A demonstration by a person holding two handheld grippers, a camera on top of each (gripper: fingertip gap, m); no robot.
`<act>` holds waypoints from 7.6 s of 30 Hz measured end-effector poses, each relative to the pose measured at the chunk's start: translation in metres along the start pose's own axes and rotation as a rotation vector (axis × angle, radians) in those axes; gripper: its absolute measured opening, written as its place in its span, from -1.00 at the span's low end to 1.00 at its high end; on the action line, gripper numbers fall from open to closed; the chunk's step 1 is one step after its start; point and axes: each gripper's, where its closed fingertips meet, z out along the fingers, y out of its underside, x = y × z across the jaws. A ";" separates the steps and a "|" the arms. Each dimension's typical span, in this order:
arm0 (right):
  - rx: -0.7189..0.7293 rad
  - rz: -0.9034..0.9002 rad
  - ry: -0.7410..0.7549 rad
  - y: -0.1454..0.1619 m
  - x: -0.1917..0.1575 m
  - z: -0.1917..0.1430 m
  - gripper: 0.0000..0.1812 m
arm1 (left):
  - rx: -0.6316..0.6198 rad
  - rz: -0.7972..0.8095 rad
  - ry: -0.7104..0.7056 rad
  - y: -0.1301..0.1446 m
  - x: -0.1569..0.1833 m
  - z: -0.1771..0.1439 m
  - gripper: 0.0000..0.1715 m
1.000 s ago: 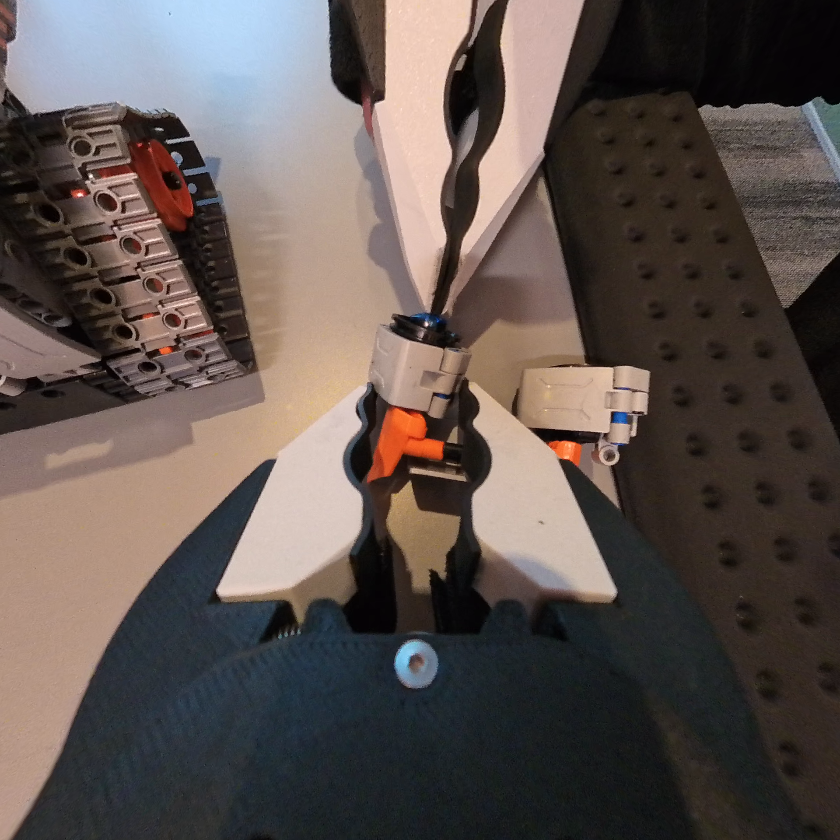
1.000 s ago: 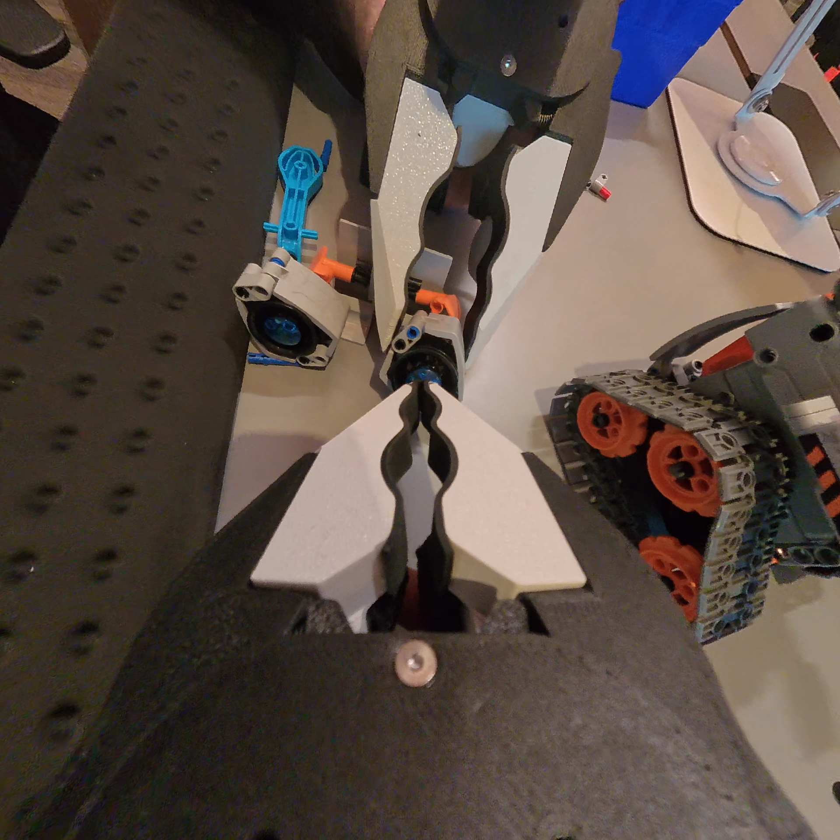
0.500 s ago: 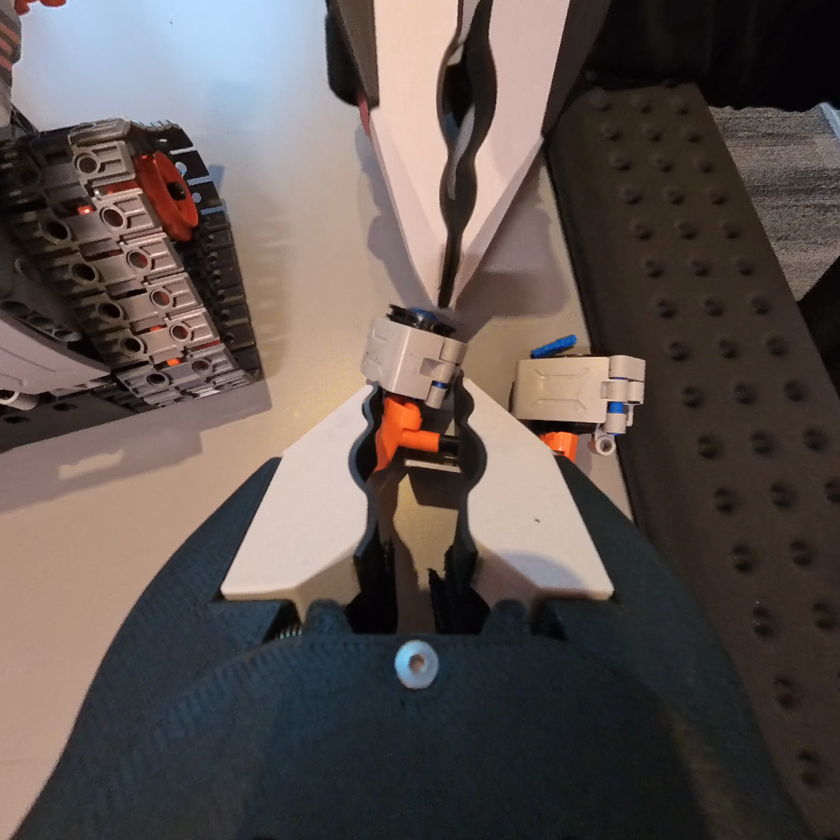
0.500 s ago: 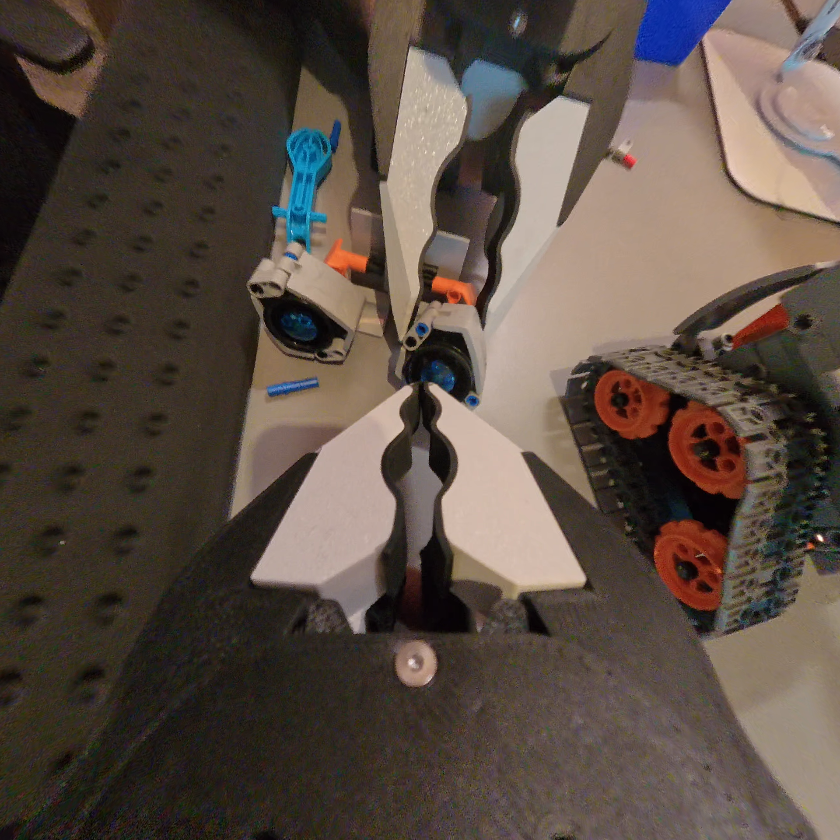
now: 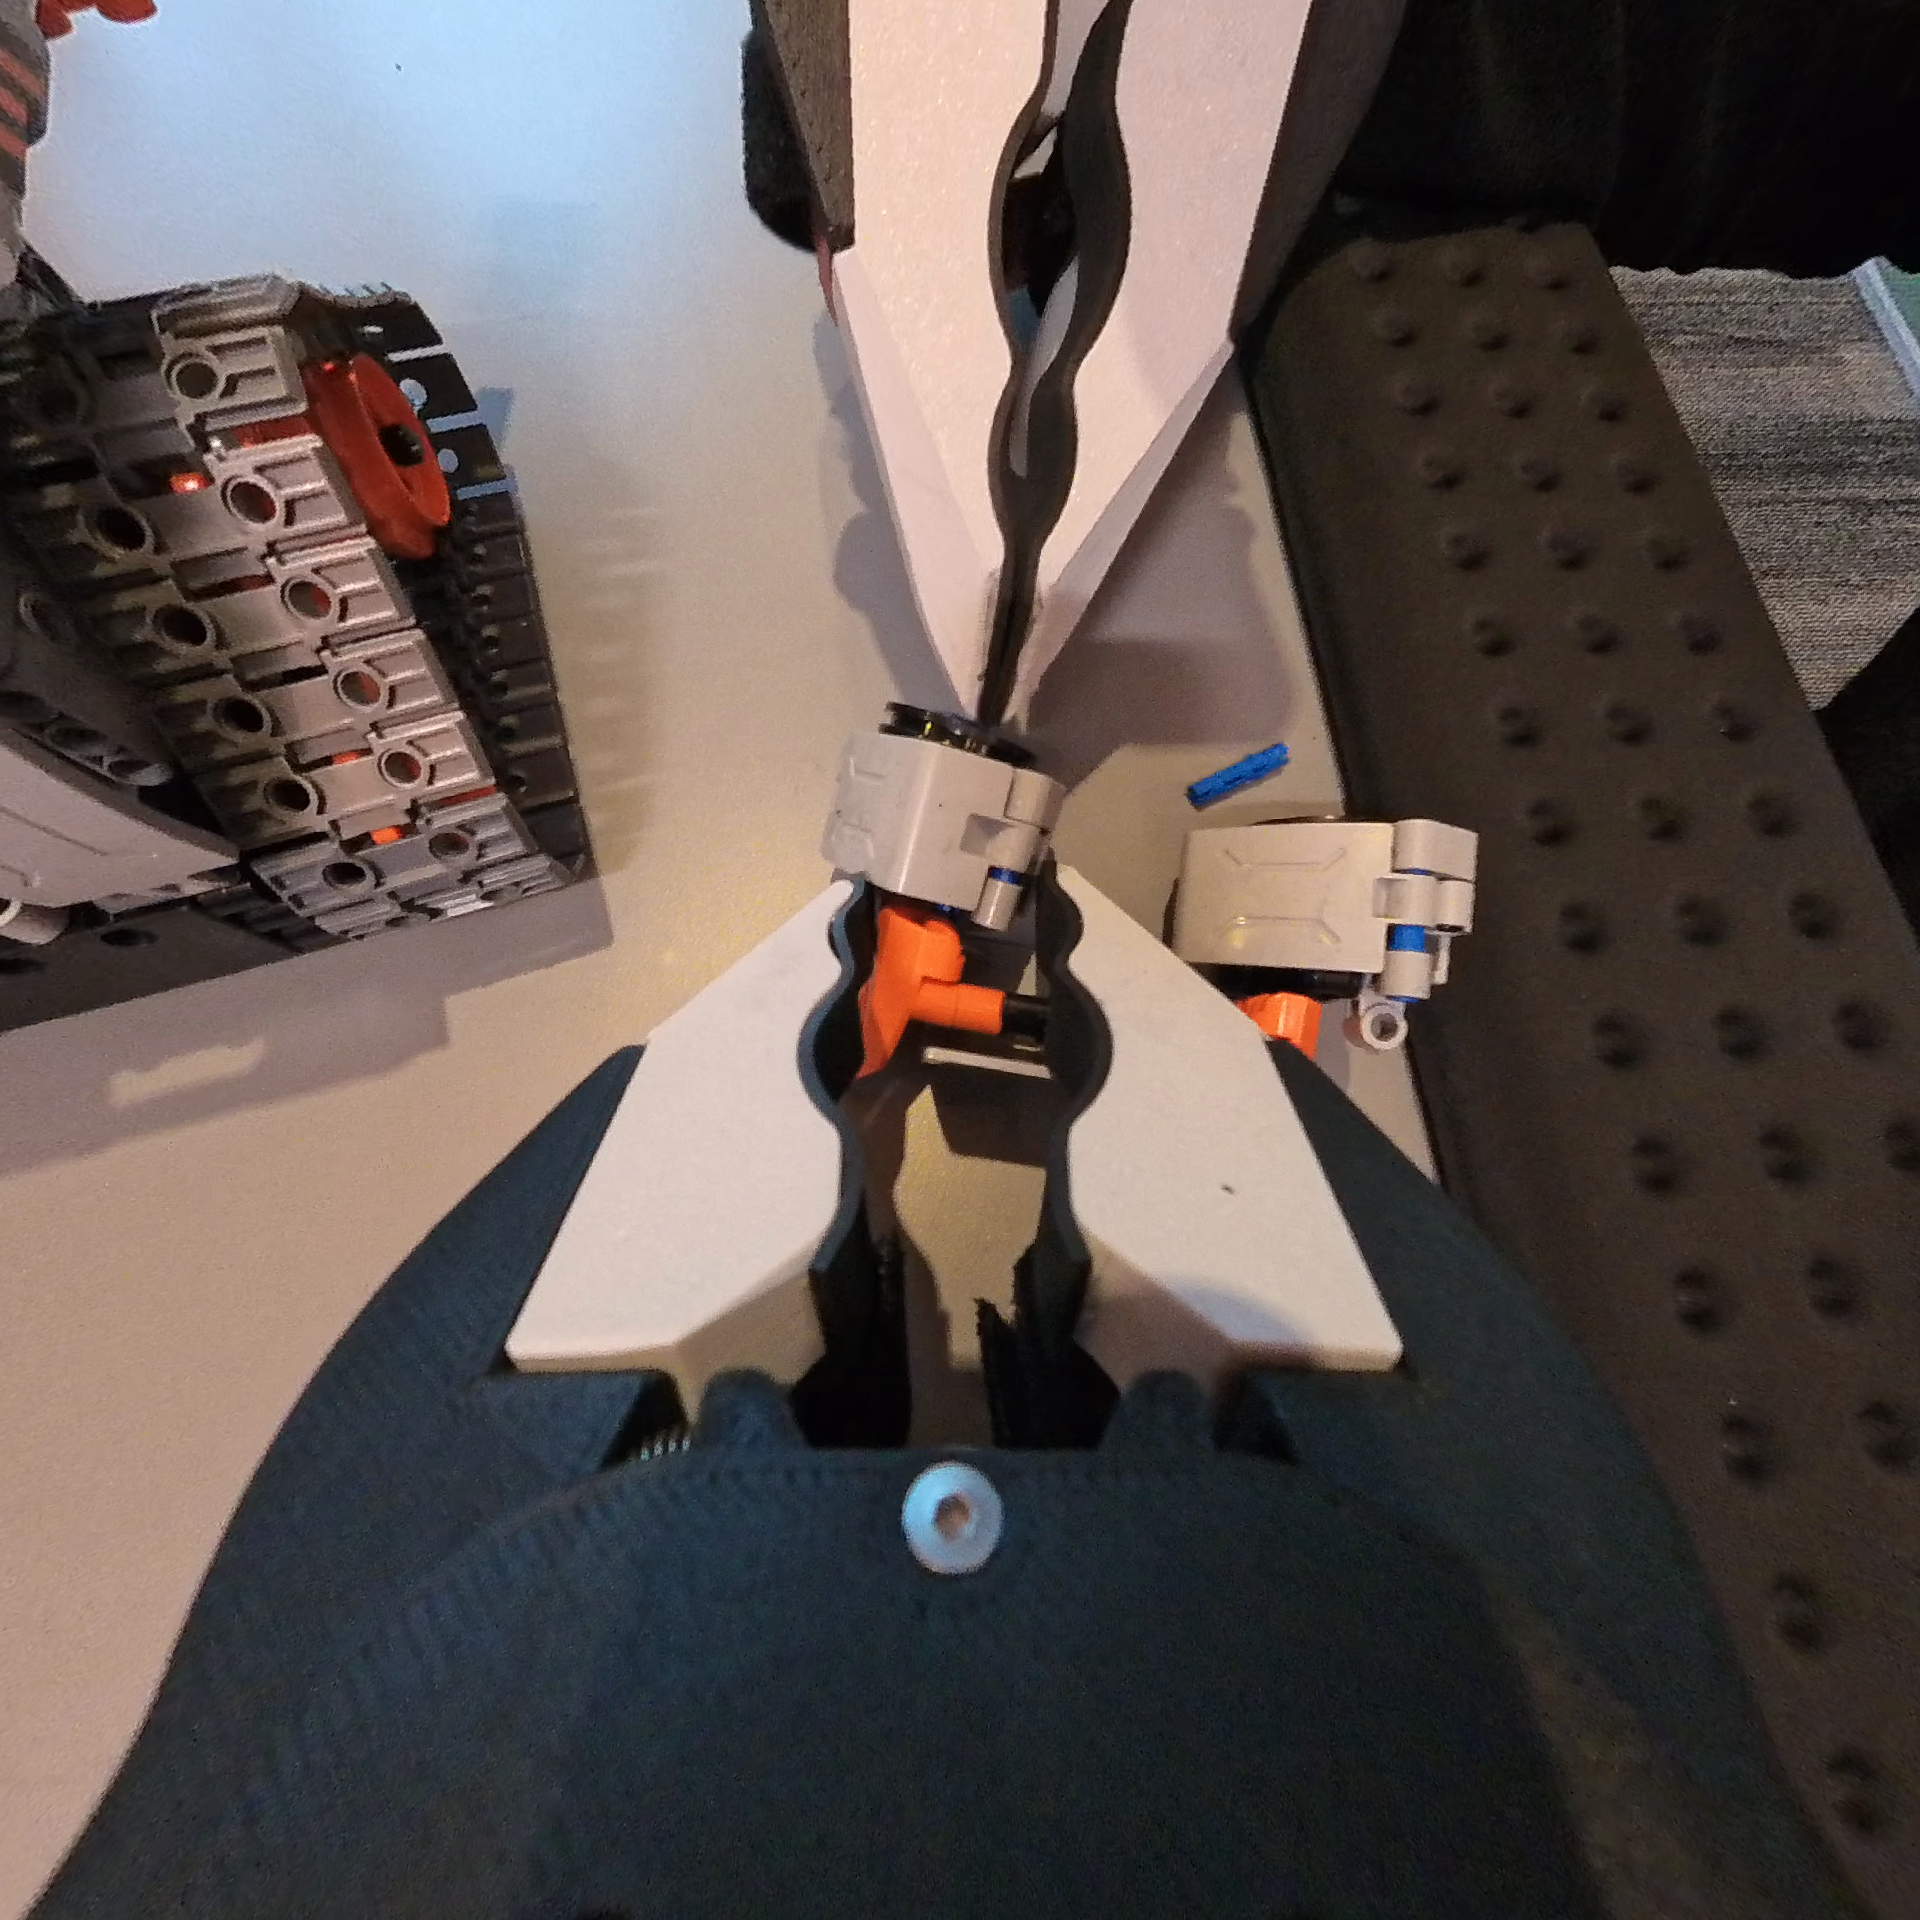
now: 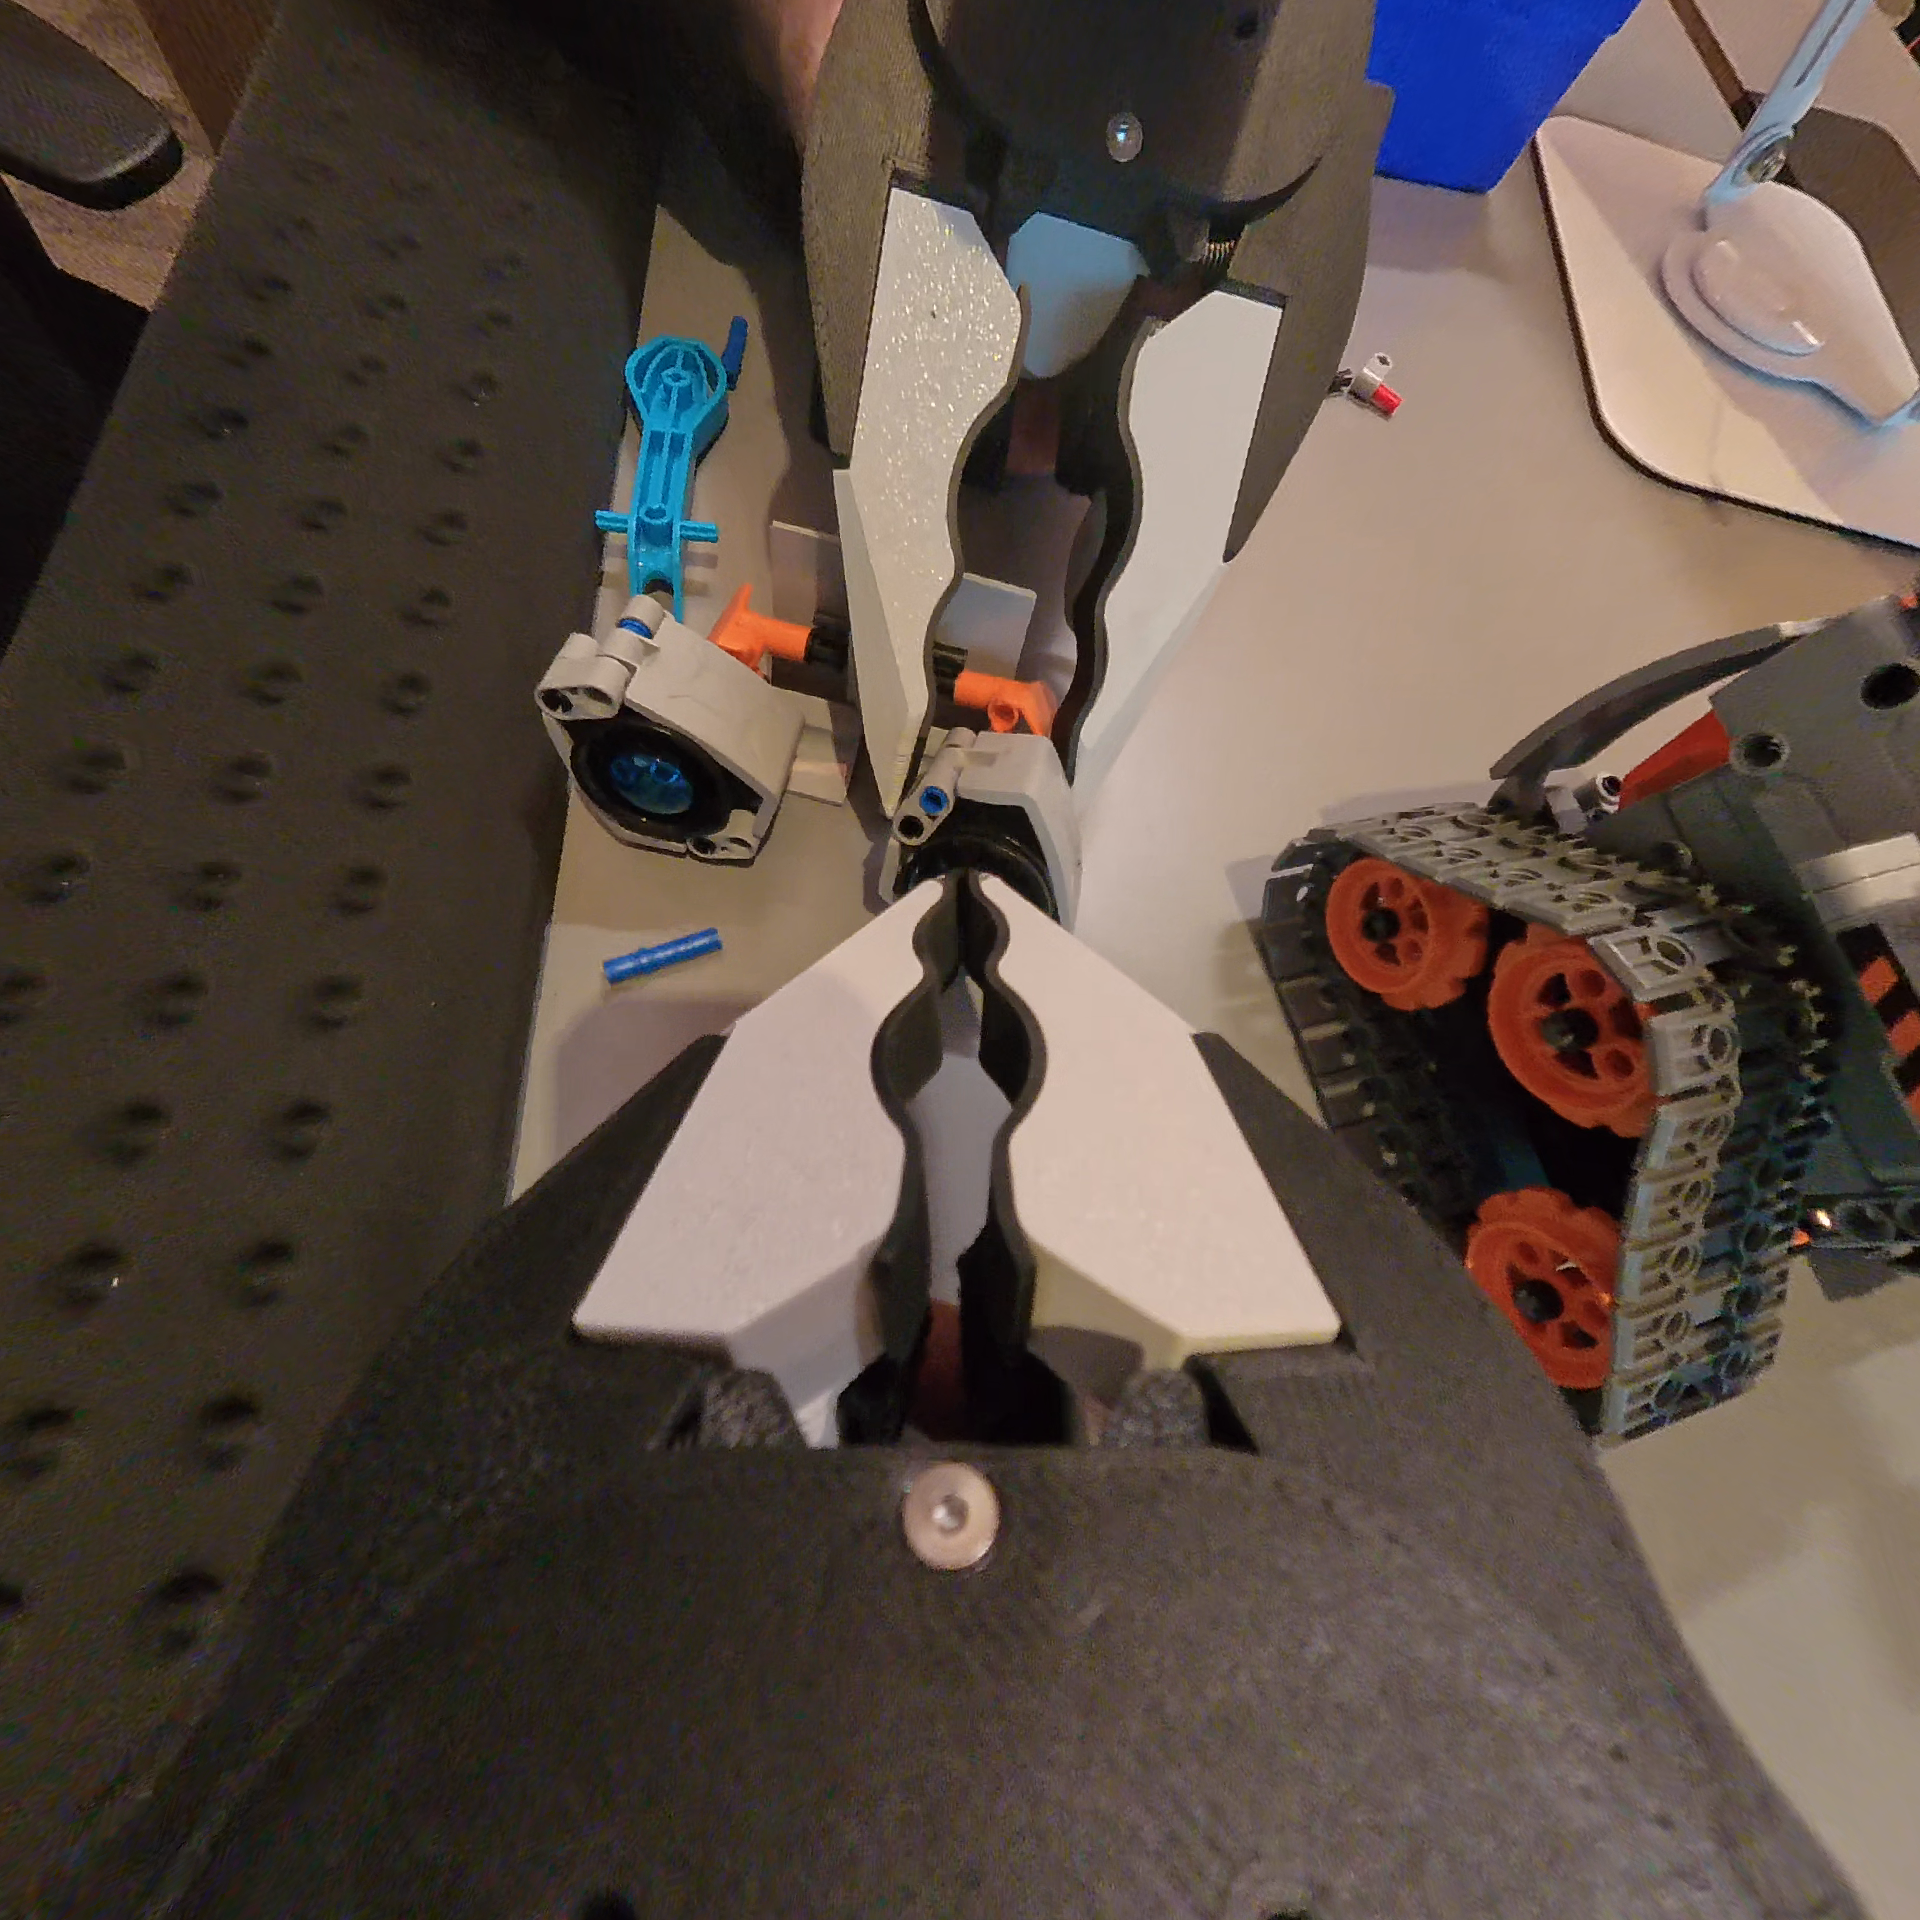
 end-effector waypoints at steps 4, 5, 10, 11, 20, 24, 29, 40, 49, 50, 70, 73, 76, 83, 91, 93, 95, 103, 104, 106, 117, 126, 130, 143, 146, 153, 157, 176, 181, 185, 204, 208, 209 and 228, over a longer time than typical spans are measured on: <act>-0.038 0.012 0.013 0.007 0.002 0.000 -1.00 | 0.000 -0.002 -0.002 0.000 0.000 0.000 -0.66; -0.037 0.014 0.017 0.006 0.002 0.000 -1.00 | -0.002 -0.001 -0.006 0.000 0.000 0.000 -0.66; -0.041 0.017 0.026 0.007 0.004 0.001 -1.00 | 0.004 -0.010 -0.016 0.000 -0.001 0.000 -0.66; -0.042 0.018 0.025 0.007 0.004 0.001 -1.00 | 0.006 -0.011 -0.017 0.000 -0.001 0.000 -0.66; -0.053 0.006 0.041 0.008 0.005 0.003 -1.00 | 0.009 -0.011 -0.036 0.000 -0.002 0.000 -0.67; -0.059 -0.002 0.051 0.008 0.006 0.003 -1.00 | 0.011 -0.011 -0.043 0.000 -0.002 0.000 -0.67; -0.069 -0.012 0.062 0.008 0.007 0.004 -1.00 | 0.014 -0.009 -0.044 0.000 -0.002 0.000 -0.68; -0.084 -0.032 0.082 0.009 0.008 0.005 -1.00 | 0.014 -0.007 -0.052 0.000 -0.003 -0.001 -0.68; -0.066 -0.019 0.086 0.006 0.010 0.005 -1.00 | 0.001 -0.008 -0.047 0.002 -0.006 -0.004 -0.66; -0.057 -0.011 0.085 0.005 0.011 0.002 -1.00 | -0.001 -0.004 -0.045 0.001 -0.006 -0.006 -0.66; -0.142 0.066 0.114 0.000 0.014 0.022 -0.55 | -0.104 -0.191 -0.184 0.013 0.017 -0.062 -0.38; -0.146 0.072 0.119 -0.002 0.014 0.024 -0.58 | -0.088 -0.254 -0.161 0.021 0.029 -0.060 -0.43; -0.156 0.079 0.141 -0.006 0.015 0.027 -0.59 | -0.043 -0.299 -0.149 0.021 0.030 -0.058 -0.64; -0.209 0.043 0.214 -0.012 0.014 0.040 -0.59 | -0.120 -0.264 -0.173 0.032 0.019 -0.063 -0.84; -0.352 -0.304 0.441 -0.017 0.027 0.046 -0.59 | -0.286 -0.175 -0.185 0.043 0.006 -0.075 -0.83; -0.383 -0.400 0.499 -0.021 0.031 0.045 -0.59 | -0.320 -0.147 -0.194 0.044 0.001 -0.077 -0.83; -0.428 -0.491 0.567 -0.023 0.037 0.044 -0.58 | -0.373 -0.097 -0.223 0.045 -0.005 -0.081 -0.83; -0.430 -0.434 0.603 -0.018 0.042 0.042 -0.55 | -0.562 0.002 -0.372 0.055 -0.045 -0.098 -0.67; -0.400 -0.408 0.614 -0.021 0.042 0.037 -0.46 | -0.545 -0.003 -0.377 0.054 -0.044 -0.099 -0.62; -0.345 -0.363 0.652 -0.027 0.040 0.023 -0.45 | -0.490 0.011 -0.407 0.045 -0.039 -0.105 -0.55; -0.075 -0.062 0.847 -0.039 -0.061 -0.069 -0.45 | -0.183 0.153 -0.570 0.015 0.041 -0.137 -0.45; 0.022 -0.004 0.928 -0.059 -0.085 -0.075 -0.39 | 0.243 0.046 -0.800 0.059 0.121 -0.219 -0.61; -0.014 -0.089 0.933 -0.079 -0.058 -0.045 -0.36 | 0.315 -0.039 -1.059 0.129 0.150 -0.280 -0.71; -0.197 -0.052 0.890 -0.059 0.001 0.037 -0.16 | 0.136 -0.390 -1.095 0.334 0.206 -0.229 -0.82; -0.192 -0.067 0.907 -0.060 0.001 0.035 -0.18 | 0.095 -0.557 -1.001 0.358 0.209 -0.207 -0.59; 0.027 0.008 0.843 -0.120 0.014 0.046 -0.25 | -0.223 -0.574 -0.998 0.403 0.272 -0.204 -0.66; 0.149 -0.103 0.699 -0.207 0.027 0.098 -0.22 | -0.389 -0.628 -1.034 0.441 0.300 -0.215 -0.70; 0.518 0.093 0.209 -0.248 0.006 0.180 -0.39 | -0.500 -0.985 -0.732 0.495 0.314 -0.156 -1.00; 0.597 0.223 0.148 -0.247 0.014 0.171 -0.39 | -0.514 -1.020 -0.699 0.502 0.319 -0.153 -1.00; 0.627 0.247 0.121 -0.249 0.014 0.168 -0.39 | -0.509 -0.982 -0.686 0.489 0.313 -0.150 -1.00; 0.490 -0.106 0.734 -0.235 0.043 0.081 -0.48 | -0.328 -0.671 -1.190 0.435 0.294 -0.221 -0.96; 0.328 -0.101 0.755 -0.193 0.033 0.071 -0.50 | -0.132 -0.448 -1.288 0.362 0.309 -0.238 -0.96; 0.315 -0.090 0.766 -0.185 0.033 0.060 -0.49 | -0.083 -0.402 -1.296 0.338 0.308 -0.240 -0.94; 0.196 -0.162 0.586 -0.120 0.097 0.057 -0.46 | -0.056 -0.144 -1.210 0.127 0.002 -0.383 -0.62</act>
